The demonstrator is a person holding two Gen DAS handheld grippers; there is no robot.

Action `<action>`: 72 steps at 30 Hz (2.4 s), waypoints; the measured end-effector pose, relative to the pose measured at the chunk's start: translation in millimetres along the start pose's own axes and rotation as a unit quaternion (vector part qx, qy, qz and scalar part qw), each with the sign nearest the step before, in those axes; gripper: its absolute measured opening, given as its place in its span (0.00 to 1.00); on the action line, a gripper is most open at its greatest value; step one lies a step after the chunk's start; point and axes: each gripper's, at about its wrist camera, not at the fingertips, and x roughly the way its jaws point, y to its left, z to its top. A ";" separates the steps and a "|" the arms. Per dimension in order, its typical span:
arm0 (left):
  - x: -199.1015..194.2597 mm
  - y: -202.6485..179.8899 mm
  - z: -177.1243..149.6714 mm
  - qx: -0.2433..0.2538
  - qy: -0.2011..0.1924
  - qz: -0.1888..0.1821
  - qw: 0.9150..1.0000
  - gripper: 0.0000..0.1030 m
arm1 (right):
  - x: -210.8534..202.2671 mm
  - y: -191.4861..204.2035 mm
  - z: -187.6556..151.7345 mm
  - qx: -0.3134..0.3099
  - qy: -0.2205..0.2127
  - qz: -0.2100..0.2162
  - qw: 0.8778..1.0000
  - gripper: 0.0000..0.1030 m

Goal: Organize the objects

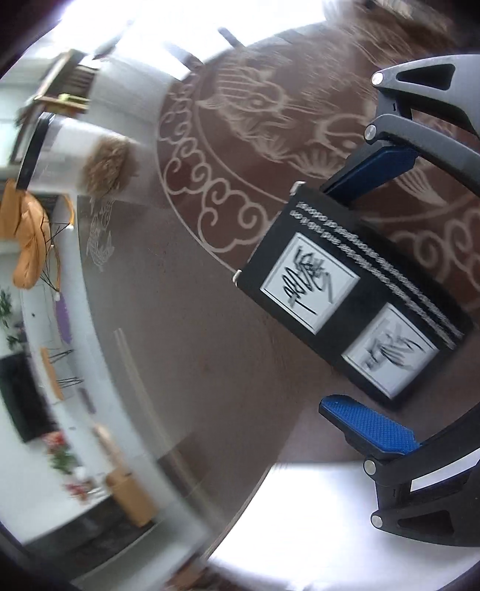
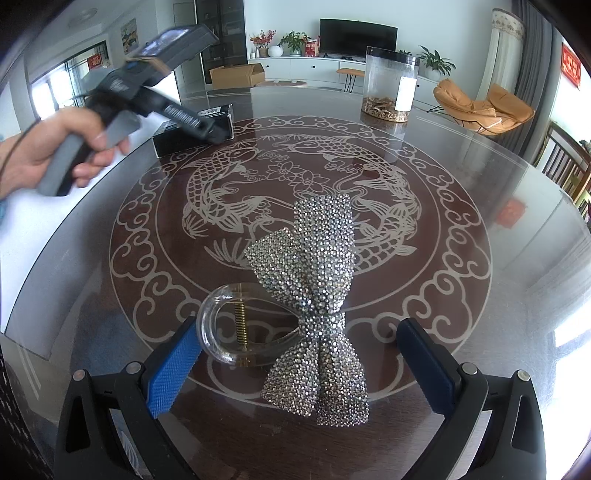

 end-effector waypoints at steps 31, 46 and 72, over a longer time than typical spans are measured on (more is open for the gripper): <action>-112.1 -60.4 -247.5 -0.184 -0.076 0.053 0.979 1.00 | 0.0 -0.1 0.0 -0.002 0.001 -0.002 1.000 1.00; -112.9 -59.9 -248.3 -0.184 -0.076 0.052 0.979 1.00 | -0.5 -0.2 -0.2 -0.002 0.001 -0.002 1.000 1.00; -113.2 -59.4 -249.3 -0.184 -0.076 0.052 0.979 1.00 | -0.8 0.0 -0.3 -0.002 0.001 -0.002 1.000 1.00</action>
